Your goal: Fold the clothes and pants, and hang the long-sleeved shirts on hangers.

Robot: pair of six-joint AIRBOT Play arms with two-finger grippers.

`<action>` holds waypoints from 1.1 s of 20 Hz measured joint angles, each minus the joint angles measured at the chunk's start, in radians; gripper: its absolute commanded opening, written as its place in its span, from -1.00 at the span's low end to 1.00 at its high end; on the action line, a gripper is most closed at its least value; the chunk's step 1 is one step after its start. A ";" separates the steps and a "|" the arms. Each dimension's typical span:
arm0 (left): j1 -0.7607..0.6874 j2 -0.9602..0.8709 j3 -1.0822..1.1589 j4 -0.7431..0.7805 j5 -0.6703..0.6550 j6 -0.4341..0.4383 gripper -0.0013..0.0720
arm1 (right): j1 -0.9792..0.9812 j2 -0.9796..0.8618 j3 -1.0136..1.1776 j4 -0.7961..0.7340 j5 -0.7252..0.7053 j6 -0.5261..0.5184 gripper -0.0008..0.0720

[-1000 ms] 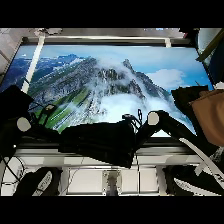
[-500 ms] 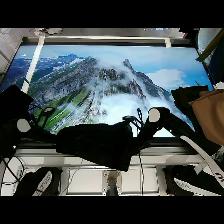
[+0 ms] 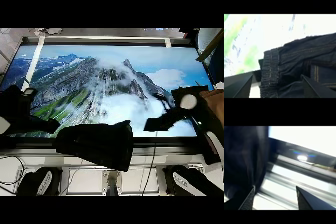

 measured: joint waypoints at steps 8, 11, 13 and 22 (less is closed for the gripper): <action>0.000 0.118 0.021 -0.004 0.003 -0.105 0.93 | -0.277 0.044 -0.501 0.475 -0.227 -0.221 0.97; 0.000 0.129 0.022 -0.013 0.003 -0.128 0.93 | -0.293 0.014 -0.539 0.544 -0.260 -0.272 0.96; 0.000 0.133 0.022 -0.022 0.003 -0.140 0.93 | -0.295 -0.009 -0.549 0.579 -0.278 -0.301 0.95; 0.000 0.136 0.022 -0.034 0.003 -0.153 0.93 | -0.002 -0.096 -0.555 0.715 -0.410 -0.335 0.91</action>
